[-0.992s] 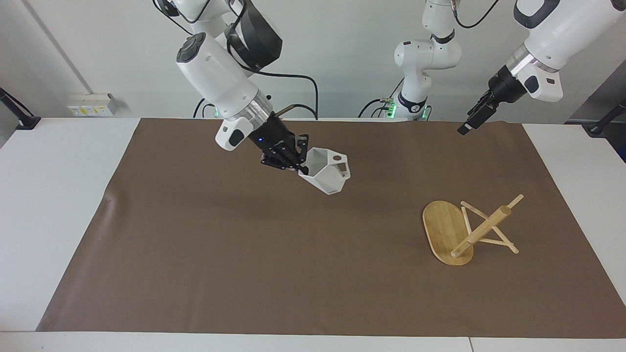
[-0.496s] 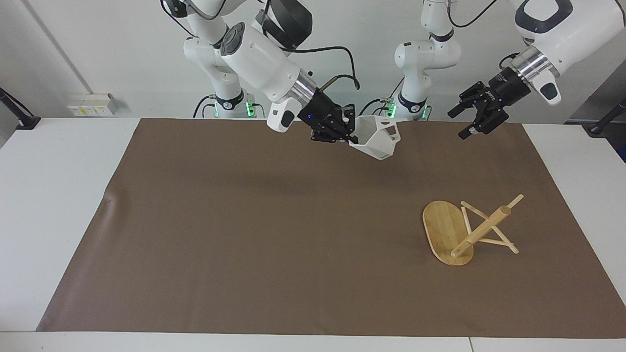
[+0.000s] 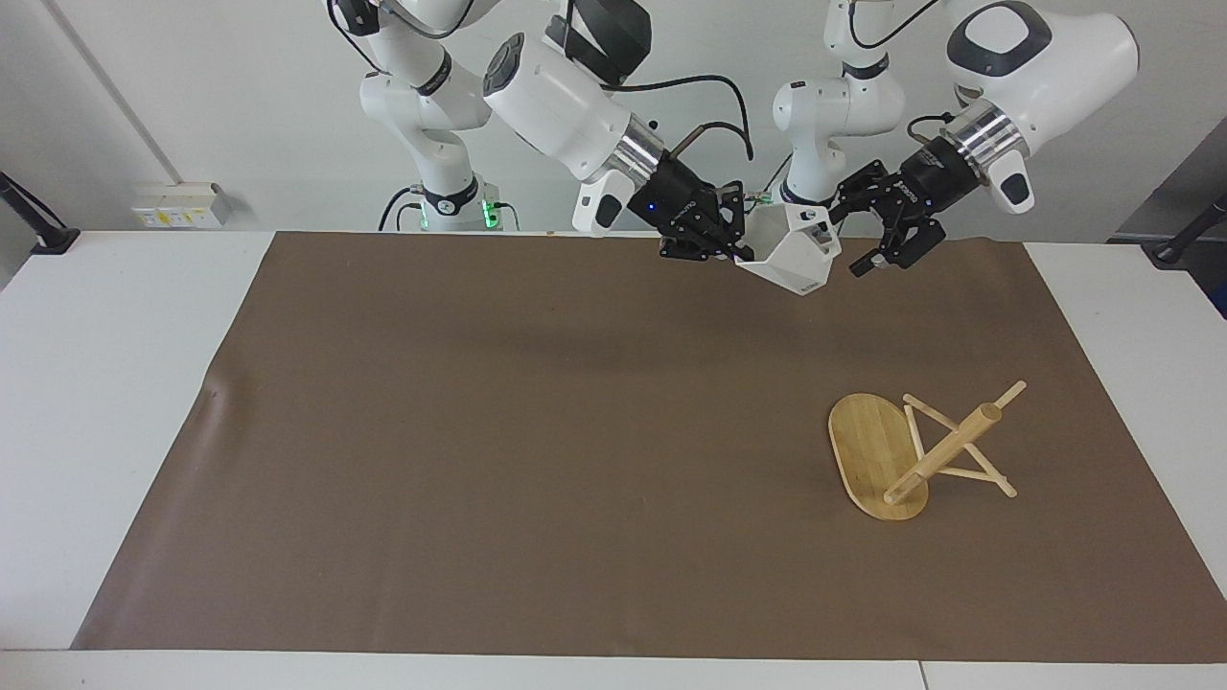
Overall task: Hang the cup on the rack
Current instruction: 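Lift the white cup with the right gripper toward the left gripper, then grasp the cup with the left gripper while the right gripper holds it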
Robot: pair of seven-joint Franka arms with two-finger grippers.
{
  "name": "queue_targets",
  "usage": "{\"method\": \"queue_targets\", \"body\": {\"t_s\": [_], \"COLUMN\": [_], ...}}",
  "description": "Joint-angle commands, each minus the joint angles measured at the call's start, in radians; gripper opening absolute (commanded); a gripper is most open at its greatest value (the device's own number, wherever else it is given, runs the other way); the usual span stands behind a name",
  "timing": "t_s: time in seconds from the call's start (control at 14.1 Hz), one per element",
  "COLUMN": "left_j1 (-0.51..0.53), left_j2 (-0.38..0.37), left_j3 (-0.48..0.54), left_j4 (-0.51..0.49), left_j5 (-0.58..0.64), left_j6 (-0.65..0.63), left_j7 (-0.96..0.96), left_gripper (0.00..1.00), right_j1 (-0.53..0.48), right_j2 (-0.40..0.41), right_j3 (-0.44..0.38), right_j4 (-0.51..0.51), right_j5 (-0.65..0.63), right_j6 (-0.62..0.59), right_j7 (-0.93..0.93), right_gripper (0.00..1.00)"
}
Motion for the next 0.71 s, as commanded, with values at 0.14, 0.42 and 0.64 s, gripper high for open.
{"method": "queue_targets", "body": {"t_s": [0.14, 0.42, 0.64], "left_j1": [-0.042, -0.069, -0.069], "left_j2": [-0.037, -0.005, 0.016], "left_j3": [-0.003, -0.006, -0.004], "left_j4": [-0.055, -0.063, -0.051], "left_j5": [-0.02, -0.074, -0.094], "left_j6": [0.102, 0.188, 0.199], "left_j7": [-0.021, -0.02, -0.02], "left_gripper": [1.0, 1.0, 1.0], "right_j1": [-0.018, -0.018, -0.017], "right_j2": [0.0, 0.0, 0.0], "right_j3": [0.026, 0.026, 0.028], "right_j4": [-0.02, -0.018, -0.02], "right_j5": [0.023, 0.023, 0.023], "right_j6": [0.037, 0.044, 0.046], "right_j7": [0.02, 0.037, 0.036], "right_gripper": [0.0, 0.0, 0.0]}}
